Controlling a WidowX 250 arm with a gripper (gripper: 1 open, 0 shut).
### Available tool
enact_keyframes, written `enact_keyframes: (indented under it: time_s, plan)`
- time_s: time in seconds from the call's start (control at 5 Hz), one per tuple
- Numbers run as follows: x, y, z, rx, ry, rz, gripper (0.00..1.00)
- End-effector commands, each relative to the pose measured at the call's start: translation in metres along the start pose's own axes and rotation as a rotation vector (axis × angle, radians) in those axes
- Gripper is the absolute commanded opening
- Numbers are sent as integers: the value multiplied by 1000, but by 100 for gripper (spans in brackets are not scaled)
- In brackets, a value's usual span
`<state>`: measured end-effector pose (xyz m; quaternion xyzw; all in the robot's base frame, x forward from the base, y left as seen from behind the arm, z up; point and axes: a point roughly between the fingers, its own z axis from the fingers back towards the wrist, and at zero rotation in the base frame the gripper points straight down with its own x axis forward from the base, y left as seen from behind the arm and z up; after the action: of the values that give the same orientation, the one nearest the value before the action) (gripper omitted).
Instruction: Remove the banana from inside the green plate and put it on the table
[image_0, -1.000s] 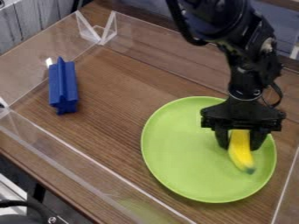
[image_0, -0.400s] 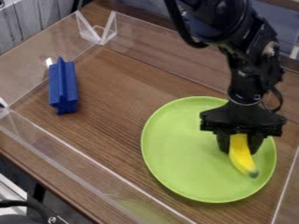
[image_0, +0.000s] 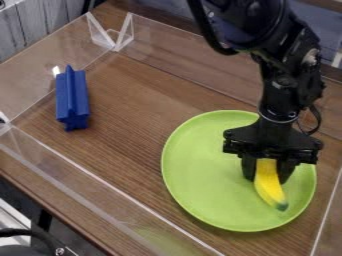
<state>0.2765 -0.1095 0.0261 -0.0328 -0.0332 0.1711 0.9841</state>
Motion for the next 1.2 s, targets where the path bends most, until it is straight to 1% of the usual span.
enact_keyframes:
  time_s: [0.0,0.6,0.8,1.0]
  plan:
    - [7,-10,25,-49,-60,-28,0]
    - [8,-11,34,-66,-68,-51,0]
    - [10,-11,36,-80,-79,-53,0]
    - [13,-11,36,-103,-93,-63,0]
